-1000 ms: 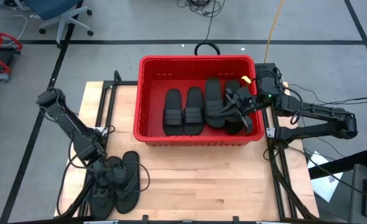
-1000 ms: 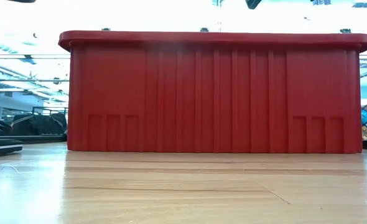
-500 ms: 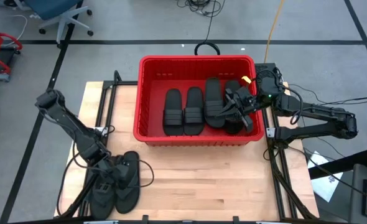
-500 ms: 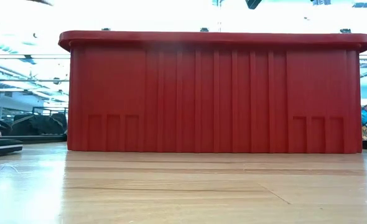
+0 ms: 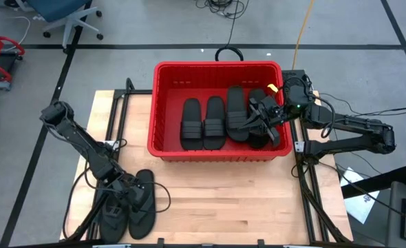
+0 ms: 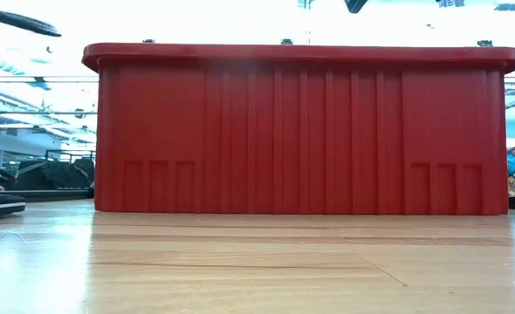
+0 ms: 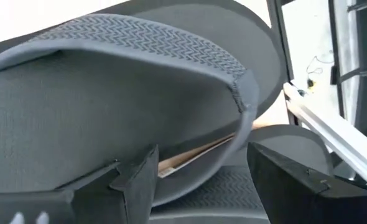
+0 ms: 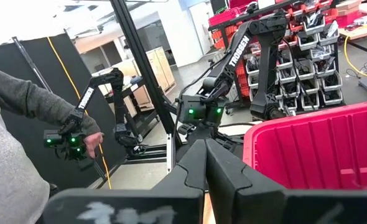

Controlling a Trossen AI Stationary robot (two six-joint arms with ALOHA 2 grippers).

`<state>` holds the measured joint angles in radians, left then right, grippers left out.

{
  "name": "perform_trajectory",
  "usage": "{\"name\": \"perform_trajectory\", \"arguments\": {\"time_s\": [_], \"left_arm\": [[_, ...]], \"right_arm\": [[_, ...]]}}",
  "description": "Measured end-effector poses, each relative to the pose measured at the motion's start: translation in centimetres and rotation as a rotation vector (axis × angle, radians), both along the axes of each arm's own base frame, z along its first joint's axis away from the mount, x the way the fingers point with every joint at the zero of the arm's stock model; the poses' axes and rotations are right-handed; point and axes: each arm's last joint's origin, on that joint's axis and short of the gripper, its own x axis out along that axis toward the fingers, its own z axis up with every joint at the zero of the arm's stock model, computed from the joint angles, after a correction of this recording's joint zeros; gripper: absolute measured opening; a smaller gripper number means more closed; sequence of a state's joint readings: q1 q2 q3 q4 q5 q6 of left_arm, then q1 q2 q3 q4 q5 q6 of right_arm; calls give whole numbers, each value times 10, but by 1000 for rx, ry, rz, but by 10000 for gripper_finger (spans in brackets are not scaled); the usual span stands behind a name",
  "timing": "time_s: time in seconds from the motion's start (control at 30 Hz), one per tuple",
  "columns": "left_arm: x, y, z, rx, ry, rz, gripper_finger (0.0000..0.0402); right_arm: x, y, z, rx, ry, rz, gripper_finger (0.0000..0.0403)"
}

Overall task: Pick and place slides into bin
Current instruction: Put the black slipper into the red container

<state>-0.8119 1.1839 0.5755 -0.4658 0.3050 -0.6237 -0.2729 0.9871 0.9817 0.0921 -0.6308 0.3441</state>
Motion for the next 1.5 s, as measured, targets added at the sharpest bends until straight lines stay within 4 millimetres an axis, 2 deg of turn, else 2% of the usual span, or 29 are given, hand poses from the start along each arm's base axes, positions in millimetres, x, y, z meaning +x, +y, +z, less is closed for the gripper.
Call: {"name": "perform_trajectory", "arguments": {"time_s": [0.17, 0.23, 0.3, 0.43, 0.47, 0.57, 0.73, 0.9, 1.03, 1.13, 1.27, 1.4, 1.5], "left_arm": [[5, -5, -8, 7, 5, -18, 238], [7, -8, -11, -2, -5, -29, 219], [8, -10, -12, 3, -15, -51, 175], [9, -10, -10, 5, -9, -102, 37], [10, -10, -8, 5, -1, -108, 20], [12, -11, 5, 46, 13, -135, 16], [20, -16, 55, 116, -21, -196, 5], [28, -17, 126, 103, -89, -199, 3], [24, -6, 186, 123, -173, -161, 2], [18, 10, 222, 187, -205, -140, 1], [22, 35, 254, 280, -258, -126, 1], [41, 61, 274, 313, -387, -99, 1], [64, 76, 279, 361, -435, -117, 1]], "right_arm": [[0, 0, 0, -18, -7, 0, 0], [0, 0, 0, -20, -7, 0, 0], [0, 0, 0, -31, -12, -1, 0], [0, 0, 0, -47, -17, 0, 0], [0, 0, 0, -56, -21, 0, 0], [0, 1, 0, -107, -40, 2, 0], [2, 1, -1, -168, -59, -2, 0], [8, -2, -5, -183, -38, -68, 7], [13, -3, -10, -185, -20, -68, 49], [16, -4, -12, -184, -13, -67, 95], [21, 1, -13, -241, -35, -43, 159], [31, 11, -9, -296, -79, -59, 212], [40, 14, -1, -374, -94, -148, 242]]}}
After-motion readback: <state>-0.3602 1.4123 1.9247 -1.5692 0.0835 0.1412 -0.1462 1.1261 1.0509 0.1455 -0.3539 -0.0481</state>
